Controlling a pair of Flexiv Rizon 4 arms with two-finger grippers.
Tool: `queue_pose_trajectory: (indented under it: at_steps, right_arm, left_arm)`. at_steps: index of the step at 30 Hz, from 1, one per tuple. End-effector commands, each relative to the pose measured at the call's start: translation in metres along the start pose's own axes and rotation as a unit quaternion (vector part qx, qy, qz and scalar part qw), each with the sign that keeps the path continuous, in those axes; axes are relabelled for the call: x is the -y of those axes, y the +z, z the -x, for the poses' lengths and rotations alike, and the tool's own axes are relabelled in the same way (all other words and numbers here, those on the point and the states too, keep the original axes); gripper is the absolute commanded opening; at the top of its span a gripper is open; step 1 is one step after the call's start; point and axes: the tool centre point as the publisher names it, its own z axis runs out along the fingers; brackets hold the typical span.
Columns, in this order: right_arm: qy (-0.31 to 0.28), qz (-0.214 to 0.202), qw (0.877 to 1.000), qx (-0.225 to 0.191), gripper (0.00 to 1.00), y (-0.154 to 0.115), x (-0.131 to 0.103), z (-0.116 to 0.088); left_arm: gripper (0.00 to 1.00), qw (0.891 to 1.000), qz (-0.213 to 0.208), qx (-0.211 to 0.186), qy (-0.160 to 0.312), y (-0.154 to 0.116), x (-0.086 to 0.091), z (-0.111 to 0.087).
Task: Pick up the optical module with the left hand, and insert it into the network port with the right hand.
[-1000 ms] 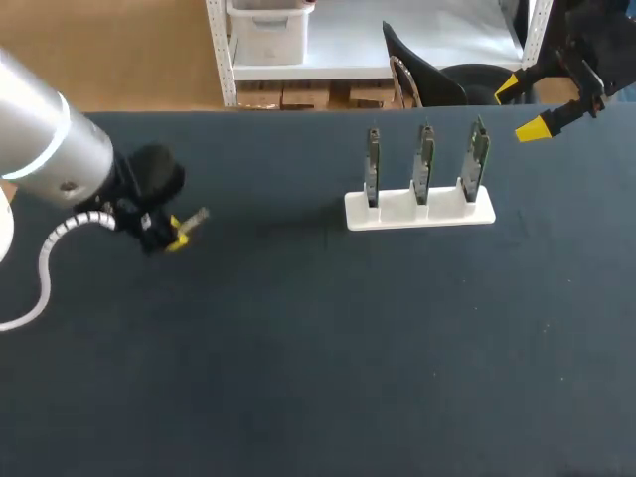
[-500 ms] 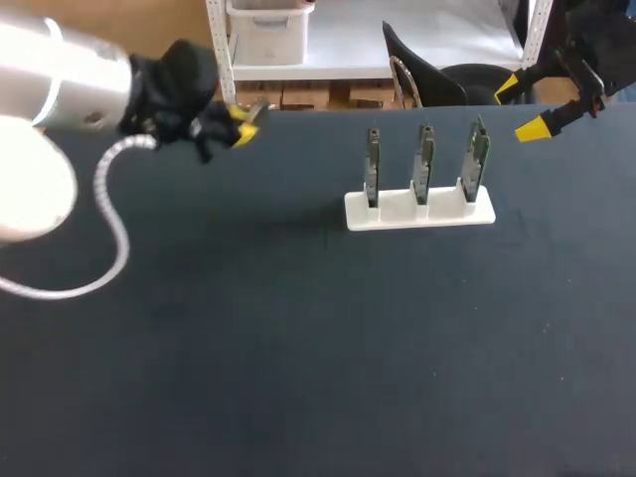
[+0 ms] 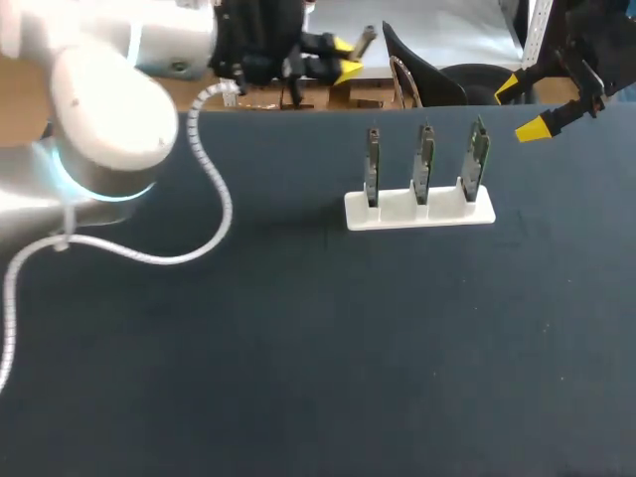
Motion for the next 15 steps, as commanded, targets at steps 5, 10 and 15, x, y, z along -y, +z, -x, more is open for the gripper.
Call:
queue_pose_trajectory:
  at_steps: [5, 10, 15]
  right_arm:
    - [0.0, -0.003, 1.0, 0.0, 1.0, 0.0, -0.002, 0.0]
    - [0.0, -0.003, 1.0, 0.0, 1.0, 0.0, -0.002, 0.0]
    - [0.0, -0.003, 1.0, 0.0, 1.0, 0.0, -0.002, 0.0]
  left_arm:
    - [0.0, 0.987, -0.058, 0.151, 0.006, 0.074, -0.01, 0.023]
    - [0.0, 0.981, -0.076, 0.179, -0.017, 0.097, -0.007, 0.036]
    - [0.0, 0.972, -0.094, 0.207, -0.059, 0.122, 0.0, 0.047]
